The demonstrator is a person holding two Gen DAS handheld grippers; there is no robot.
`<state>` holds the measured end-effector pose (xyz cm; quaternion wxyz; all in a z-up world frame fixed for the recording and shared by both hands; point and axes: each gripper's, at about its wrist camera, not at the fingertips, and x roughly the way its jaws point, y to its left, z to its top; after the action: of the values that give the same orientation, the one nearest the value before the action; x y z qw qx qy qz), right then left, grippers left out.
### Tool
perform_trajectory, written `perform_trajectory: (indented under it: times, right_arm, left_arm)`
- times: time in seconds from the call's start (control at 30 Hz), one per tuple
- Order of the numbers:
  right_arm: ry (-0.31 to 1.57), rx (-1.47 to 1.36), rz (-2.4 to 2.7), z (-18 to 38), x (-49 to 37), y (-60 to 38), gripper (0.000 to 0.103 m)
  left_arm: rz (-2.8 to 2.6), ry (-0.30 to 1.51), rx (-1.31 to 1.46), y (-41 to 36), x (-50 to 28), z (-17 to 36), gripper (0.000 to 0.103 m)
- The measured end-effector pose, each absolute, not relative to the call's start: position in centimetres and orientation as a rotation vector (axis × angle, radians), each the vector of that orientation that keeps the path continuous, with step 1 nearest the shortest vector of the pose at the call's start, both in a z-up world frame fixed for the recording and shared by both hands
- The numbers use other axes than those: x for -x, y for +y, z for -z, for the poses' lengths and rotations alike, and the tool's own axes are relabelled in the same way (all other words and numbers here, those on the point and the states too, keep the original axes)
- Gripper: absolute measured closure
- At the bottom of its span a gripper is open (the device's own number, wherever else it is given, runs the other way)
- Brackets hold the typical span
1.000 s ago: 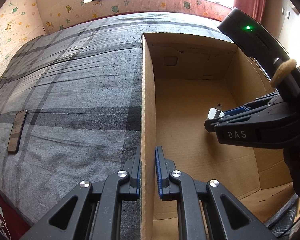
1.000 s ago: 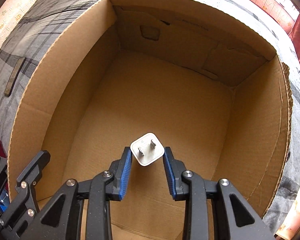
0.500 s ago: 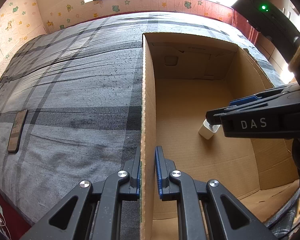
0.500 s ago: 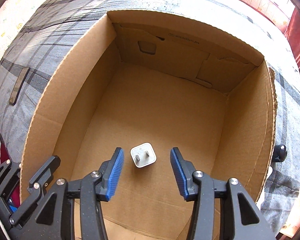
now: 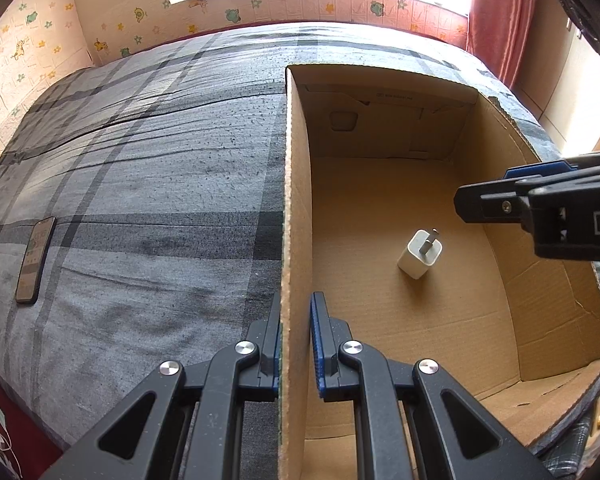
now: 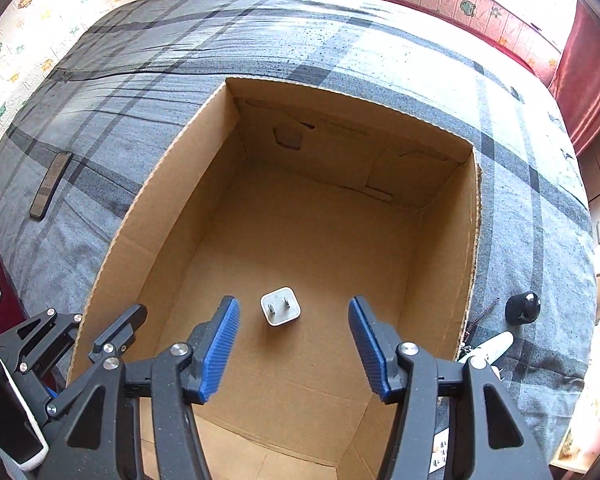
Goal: Organize rigid objects
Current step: 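Open the right gripper to drop the adapter in the box, then move the right gripper back toward the white charger block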
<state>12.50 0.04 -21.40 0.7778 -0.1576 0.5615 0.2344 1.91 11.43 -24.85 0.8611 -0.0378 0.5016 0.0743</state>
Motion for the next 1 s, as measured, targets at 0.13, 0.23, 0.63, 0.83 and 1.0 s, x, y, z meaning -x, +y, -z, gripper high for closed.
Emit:
perform_trajectory:
  times: [0.13, 0.23, 0.63, 0.83, 1.0]
  right_arm:
    - [1.188, 0.325, -0.495, 20.2, -12.3, -0.5, 0.035]
    - [1.178, 0.309, -0.492, 19.4, -12.1, -1.2, 0.032]
    - [1.110, 0.277, -0.458, 16.3, -11.9, -5.2, 0.014]
    - [1.084, 0.261, -0.435, 15.0, -12.1, -7.9, 0.000]
    - [1.064, 0.251, -0.382, 14.3, -12.6, -10.7, 0.000]
  left_arm:
    - [-0.157, 1.053, 0.078, 11.4, -1.9, 24.9, 0.091]
    - [-0.158, 1.054, 0.078, 11.4, -2.0, 24.9, 0.091]
    - [-0.160, 1.054, 0.078, 11.4, -2.0, 24.9, 0.091]
    - [-0.160, 1.055, 0.077, 11.5, -2.0, 24.9, 0.091]
    - [-0.160, 1.055, 0.078, 11.5, -2.0, 24.9, 0.091]
